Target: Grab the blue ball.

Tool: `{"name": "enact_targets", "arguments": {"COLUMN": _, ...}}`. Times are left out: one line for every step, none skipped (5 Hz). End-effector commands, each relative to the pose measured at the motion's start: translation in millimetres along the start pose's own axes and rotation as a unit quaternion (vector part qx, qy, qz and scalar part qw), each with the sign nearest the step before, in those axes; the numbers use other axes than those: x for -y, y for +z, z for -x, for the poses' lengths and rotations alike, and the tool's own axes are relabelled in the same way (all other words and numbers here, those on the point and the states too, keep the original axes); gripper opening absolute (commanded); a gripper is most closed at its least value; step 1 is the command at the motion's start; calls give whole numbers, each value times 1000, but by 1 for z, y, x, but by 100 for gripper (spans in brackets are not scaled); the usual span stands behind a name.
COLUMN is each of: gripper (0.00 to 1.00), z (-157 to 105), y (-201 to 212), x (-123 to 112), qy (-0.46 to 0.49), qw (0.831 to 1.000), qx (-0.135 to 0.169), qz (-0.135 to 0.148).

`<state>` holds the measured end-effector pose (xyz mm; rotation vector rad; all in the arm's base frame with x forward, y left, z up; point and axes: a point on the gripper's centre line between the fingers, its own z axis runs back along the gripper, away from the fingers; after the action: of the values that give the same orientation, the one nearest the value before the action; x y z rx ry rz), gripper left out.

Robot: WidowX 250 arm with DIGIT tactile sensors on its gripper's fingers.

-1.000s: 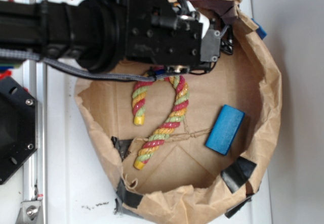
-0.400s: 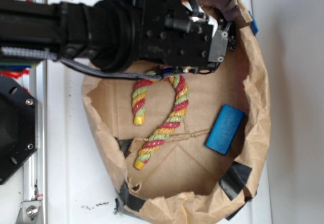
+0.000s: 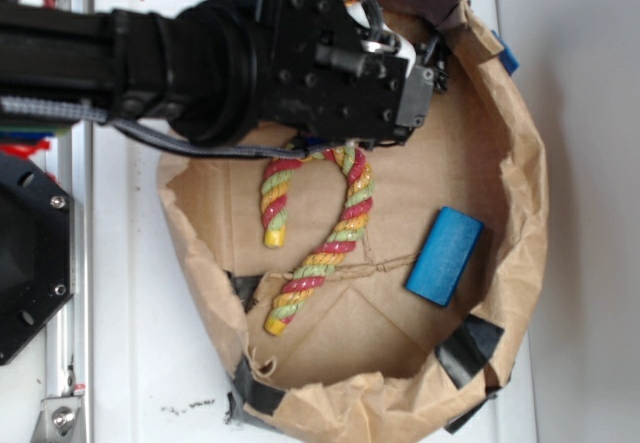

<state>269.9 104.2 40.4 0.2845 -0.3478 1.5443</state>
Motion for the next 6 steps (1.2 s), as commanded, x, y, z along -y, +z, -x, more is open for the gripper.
{"name": "enact_targets", "arguments": {"gripper": 100, "z": -5, "y": 12, "x": -5, "qy": 29, "qw": 999, "qx": 10, "qz": 31}}
{"name": "enact_targets", "arguments": {"gripper": 100, "z": -2, "y": 8, "x": 0, "qy": 40, "qw": 998, "qx": 19, "qz": 34}}
{"name": "enact_targets", "arguments": {"gripper": 100, "z": 2, "y": 4, "x": 5, "qy": 44, "qw": 998, "qx": 18, "qz": 28}}
{"name": "enact_targets", "arguments": {"gripper": 100, "z": 4, "y": 2, "x": 10, "qy": 52, "qw": 998, "qx": 24, "qz": 26}}
{"name": "enact_targets", "arguments": {"gripper": 100, "z": 5, "y": 0, "x": 14, "qy": 56, "qw": 998, "qx": 31, "qz": 24}}
{"name": "enact_targets", "arguments": {"gripper": 100, "z": 9, "y": -4, "x": 18, "qy": 56, "qw": 997, "qx": 42, "qz": 16}}
